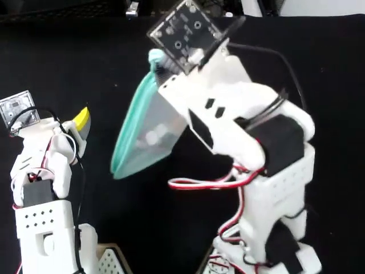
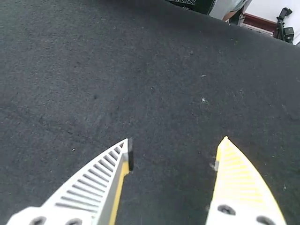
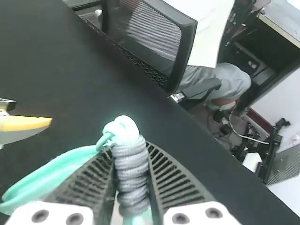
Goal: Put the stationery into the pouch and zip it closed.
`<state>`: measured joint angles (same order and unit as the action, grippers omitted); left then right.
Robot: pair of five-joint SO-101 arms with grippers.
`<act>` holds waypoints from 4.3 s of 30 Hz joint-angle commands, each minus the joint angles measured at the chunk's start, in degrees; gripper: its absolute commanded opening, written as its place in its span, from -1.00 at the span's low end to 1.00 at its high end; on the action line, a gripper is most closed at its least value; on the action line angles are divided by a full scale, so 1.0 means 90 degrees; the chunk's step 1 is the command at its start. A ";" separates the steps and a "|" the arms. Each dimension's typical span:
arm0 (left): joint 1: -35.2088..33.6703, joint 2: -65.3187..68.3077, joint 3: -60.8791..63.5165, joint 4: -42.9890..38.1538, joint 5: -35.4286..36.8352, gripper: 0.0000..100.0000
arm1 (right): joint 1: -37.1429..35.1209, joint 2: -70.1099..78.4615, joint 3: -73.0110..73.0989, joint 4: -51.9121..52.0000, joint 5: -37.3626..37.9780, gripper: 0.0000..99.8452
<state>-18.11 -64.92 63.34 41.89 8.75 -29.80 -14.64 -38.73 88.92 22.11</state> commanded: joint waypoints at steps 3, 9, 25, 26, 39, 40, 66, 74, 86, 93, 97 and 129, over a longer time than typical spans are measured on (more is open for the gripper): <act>-0.0044 0.0039 -0.0337 -0.0156 0.0010 -0.40 | -0.0332 0.0425 -0.0796 0.0694 0.0000 -0.98; -0.0054 0.0020 -0.0337 -0.0147 0.0010 -0.40 | -0.0459 0.0357 0.0132 0.0772 0.0049 -0.98; -0.0054 0.0020 -0.0327 -0.0107 0.0010 -0.40 | -0.0576 -0.0474 0.0718 0.0567 0.0059 -0.98; -0.0054 0.0020 -0.0327 -0.0107 0.0010 -0.40 | -0.0557 -0.0474 0.0786 0.0400 0.0059 -0.98; -0.0073 0.0000 -0.1509 0.1162 0.0049 -0.40 | -0.0322 -0.0523 0.1441 -0.0205 0.0049 -0.98; -0.0190 0.0000 -0.1792 0.1436 0.0049 -0.39 | -0.0322 -0.0513 0.1451 -0.0195 0.0049 -0.98; 0.2212 0.0010 -0.4410 0.4425 -0.1016 -0.38 | -0.0361 -0.0669 0.2134 -0.0400 0.0059 -0.98; 0.2261 -0.1074 -0.5455 0.5460 -0.1299 -0.38 | -0.0352 -0.0874 0.2476 -0.0899 0.0059 -0.98; 0.2261 -0.1631 -0.3072 0.3839 -0.1328 -0.38 | -0.0361 -0.0874 0.3043 -0.0899 0.0059 -0.98; 0.2271 -0.1602 -0.2320 0.3028 -0.1299 -0.38 | -0.0361 -0.0884 0.3111 -0.0928 0.0049 -0.98; 0.2564 -0.1641 -0.1744 0.2364 -0.1289 -0.40 | -0.0361 -0.0913 0.3111 -0.0889 0.0029 -0.98; 0.1792 -0.2930 -0.1441 0.2422 -0.2188 -0.39 | -0.1006 -0.2027 0.3482 -0.0703 0.0371 -0.98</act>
<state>-1.41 -90.77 49.19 66.15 -9.01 -37.01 -29.93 -7.25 82.33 25.10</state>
